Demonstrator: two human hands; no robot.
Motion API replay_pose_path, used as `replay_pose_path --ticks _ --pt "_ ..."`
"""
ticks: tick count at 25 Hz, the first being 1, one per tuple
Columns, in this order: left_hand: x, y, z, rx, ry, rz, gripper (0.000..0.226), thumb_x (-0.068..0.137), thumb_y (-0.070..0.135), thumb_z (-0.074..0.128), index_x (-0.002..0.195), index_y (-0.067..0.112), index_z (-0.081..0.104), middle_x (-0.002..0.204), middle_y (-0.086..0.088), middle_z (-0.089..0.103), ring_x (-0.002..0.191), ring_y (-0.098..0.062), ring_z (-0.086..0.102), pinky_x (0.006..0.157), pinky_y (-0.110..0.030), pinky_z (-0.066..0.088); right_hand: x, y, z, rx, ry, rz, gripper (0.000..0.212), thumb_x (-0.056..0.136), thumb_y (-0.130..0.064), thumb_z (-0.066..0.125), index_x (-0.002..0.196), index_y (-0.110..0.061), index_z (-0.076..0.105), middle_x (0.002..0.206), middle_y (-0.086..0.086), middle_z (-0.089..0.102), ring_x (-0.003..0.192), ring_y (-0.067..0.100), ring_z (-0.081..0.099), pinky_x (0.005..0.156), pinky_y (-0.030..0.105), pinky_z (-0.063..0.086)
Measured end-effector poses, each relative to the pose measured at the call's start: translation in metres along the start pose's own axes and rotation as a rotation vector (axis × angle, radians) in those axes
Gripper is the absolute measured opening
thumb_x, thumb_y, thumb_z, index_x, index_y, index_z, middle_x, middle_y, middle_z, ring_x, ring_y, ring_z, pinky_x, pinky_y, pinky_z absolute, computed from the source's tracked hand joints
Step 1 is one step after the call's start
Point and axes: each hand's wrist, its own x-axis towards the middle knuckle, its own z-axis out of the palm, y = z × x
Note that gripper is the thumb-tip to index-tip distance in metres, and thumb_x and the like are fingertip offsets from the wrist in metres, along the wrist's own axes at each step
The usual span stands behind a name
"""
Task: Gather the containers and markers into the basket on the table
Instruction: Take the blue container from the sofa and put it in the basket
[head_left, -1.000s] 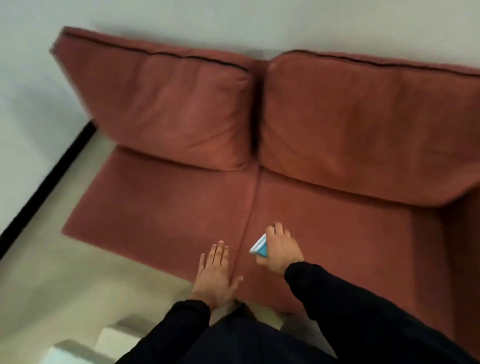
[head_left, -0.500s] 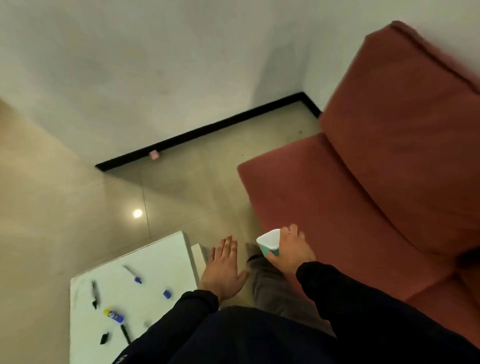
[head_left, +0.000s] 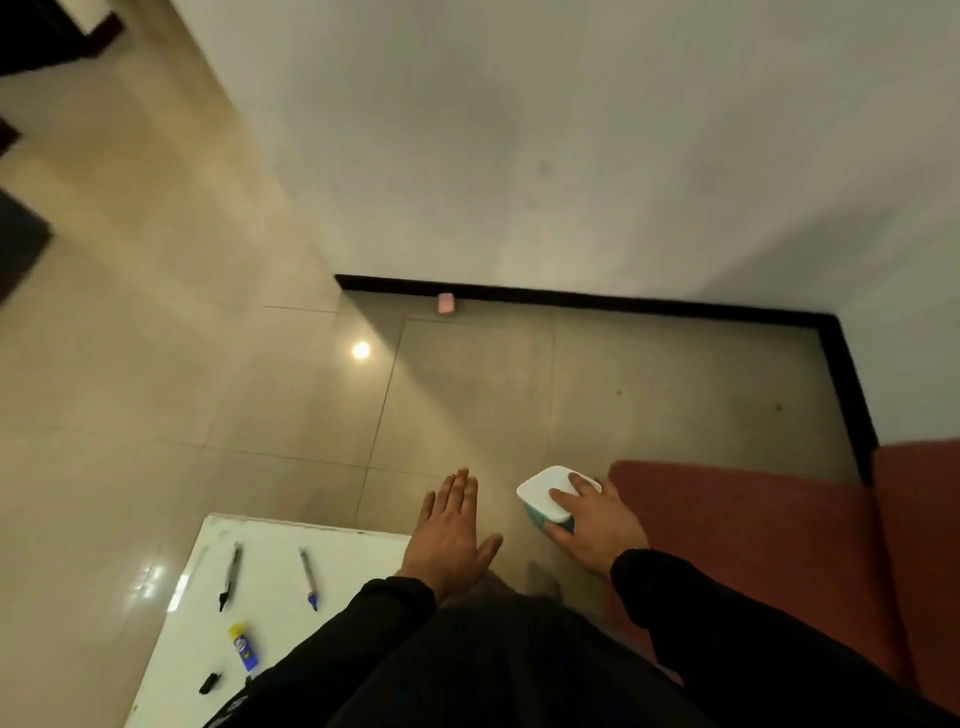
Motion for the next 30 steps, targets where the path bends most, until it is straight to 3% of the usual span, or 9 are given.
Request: replay_pose_path --ticks 8,14,22,30 --pt "0.151 -0.117 -0.085 -0.180 0.050 -0.229 0.086 0.097 0.065 0.023 0.157 0.012 -0.010 0.165 -0.007 -0.018 0.152 -0.022 -0.016 0.124 -0.047 0.000 0.233 -0.090 -0.123 -0.256 -0.060 -0.205 0.063 0.093 -0.067 0.039 0.148 -0.037 0.038 0.160 -0.002 0.030 0.142 0.032 0.025 0.109 0.043 0.039" --pt "0.201 -0.202 -0.170 -0.260 0.135 -0.412 0.085 0.098 0.062 0.028 0.157 0.012 -0.009 0.165 -0.007 -0.017 0.152 -0.023 -0.014 0.124 -0.047 0.002 0.355 -0.201 -0.191 -0.382 -0.141 -0.414 0.062 0.095 -0.064 0.038 0.148 -0.031 0.037 0.158 0.000 0.032 0.141 0.031 0.027 0.107 0.044 0.043" --pt "0.246 -0.326 -0.216 -0.412 0.229 -0.797 0.087 0.096 0.063 0.030 0.157 0.014 -0.008 0.166 -0.006 -0.016 0.153 -0.022 -0.012 0.124 -0.046 0.000 0.508 -0.370 -0.232 -0.455 -0.194 -0.771 0.064 0.097 -0.062 0.039 0.152 -0.031 0.031 0.161 0.001 0.025 0.146 0.029 0.018 0.116 0.046 0.032" --pt "0.223 -0.418 -0.249 -0.687 0.323 -1.190 0.087 0.095 0.061 0.030 0.158 0.012 -0.004 0.167 -0.007 -0.011 0.153 -0.022 -0.010 0.124 -0.045 -0.001 0.583 -0.567 -0.217 -0.758 -0.333 -1.117 0.065 0.096 -0.065 0.033 0.151 -0.031 0.032 0.163 0.000 0.023 0.151 0.034 0.006 0.114 0.044 0.032"
